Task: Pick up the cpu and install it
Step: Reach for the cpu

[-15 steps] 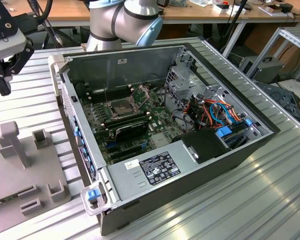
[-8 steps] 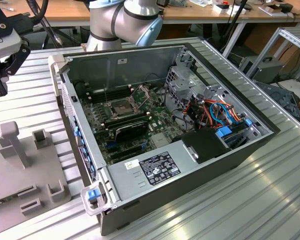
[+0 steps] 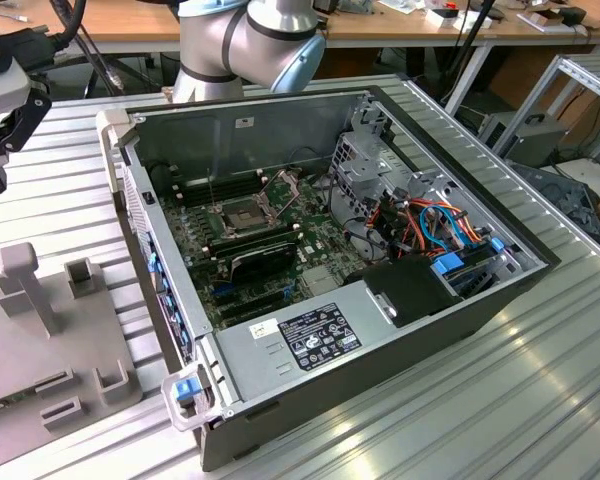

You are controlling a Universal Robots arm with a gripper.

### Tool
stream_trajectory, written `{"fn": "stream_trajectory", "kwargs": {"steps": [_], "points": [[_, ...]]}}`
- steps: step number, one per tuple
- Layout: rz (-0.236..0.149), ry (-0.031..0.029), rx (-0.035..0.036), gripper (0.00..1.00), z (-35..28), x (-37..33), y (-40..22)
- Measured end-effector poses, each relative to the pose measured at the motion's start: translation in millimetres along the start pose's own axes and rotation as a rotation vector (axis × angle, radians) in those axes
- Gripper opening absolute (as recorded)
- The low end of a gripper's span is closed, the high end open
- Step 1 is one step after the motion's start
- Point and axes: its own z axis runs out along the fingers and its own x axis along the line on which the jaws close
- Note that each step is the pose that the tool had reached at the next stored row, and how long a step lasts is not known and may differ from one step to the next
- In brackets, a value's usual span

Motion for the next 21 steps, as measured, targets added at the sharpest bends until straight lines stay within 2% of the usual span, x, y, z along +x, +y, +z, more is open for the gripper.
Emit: {"fn": "stream_trajectory", "kwargs": {"steps": [21], "points": [[0.0, 0.0, 0.0, 0.11, 0.5, 17.9, -1.4]]}}
